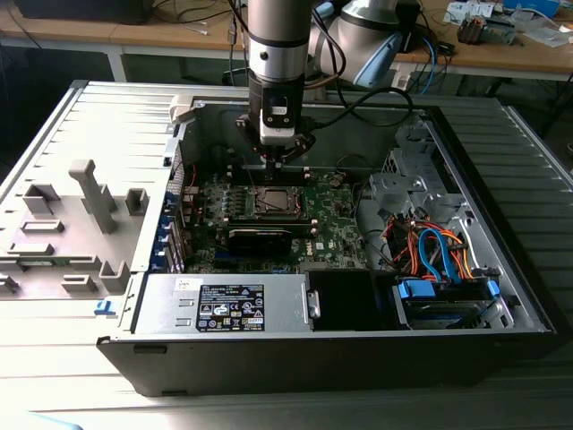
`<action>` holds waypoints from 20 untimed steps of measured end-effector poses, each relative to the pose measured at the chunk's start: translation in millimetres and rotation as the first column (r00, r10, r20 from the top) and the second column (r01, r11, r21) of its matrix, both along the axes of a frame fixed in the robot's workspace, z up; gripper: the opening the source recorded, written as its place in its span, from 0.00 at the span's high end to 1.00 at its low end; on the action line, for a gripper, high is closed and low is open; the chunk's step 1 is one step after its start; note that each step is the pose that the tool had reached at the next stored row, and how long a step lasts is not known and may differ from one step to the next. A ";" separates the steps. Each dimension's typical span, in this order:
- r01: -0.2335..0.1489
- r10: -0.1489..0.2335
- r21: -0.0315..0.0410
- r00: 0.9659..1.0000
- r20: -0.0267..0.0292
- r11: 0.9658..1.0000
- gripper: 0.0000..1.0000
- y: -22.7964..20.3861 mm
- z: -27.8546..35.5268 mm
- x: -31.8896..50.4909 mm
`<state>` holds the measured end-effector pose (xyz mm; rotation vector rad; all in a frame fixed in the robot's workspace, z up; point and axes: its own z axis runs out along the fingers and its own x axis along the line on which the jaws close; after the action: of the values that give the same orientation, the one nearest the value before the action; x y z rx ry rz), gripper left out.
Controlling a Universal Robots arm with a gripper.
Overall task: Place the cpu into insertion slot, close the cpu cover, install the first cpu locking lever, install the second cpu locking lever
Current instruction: 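Install the first cpu locking lever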
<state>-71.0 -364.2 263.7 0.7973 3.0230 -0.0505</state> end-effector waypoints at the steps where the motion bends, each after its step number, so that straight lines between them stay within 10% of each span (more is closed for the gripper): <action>1: -0.002 0.002 0.000 1.000 0.000 1.000 0.89 0.0 0.0 0.0; 20: -0.038 0.038 0.000 0.999 0.000 0.999 0.89 0.0 0.0 0.0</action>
<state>-71.0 -364.2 263.7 0.7394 3.0370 -0.0500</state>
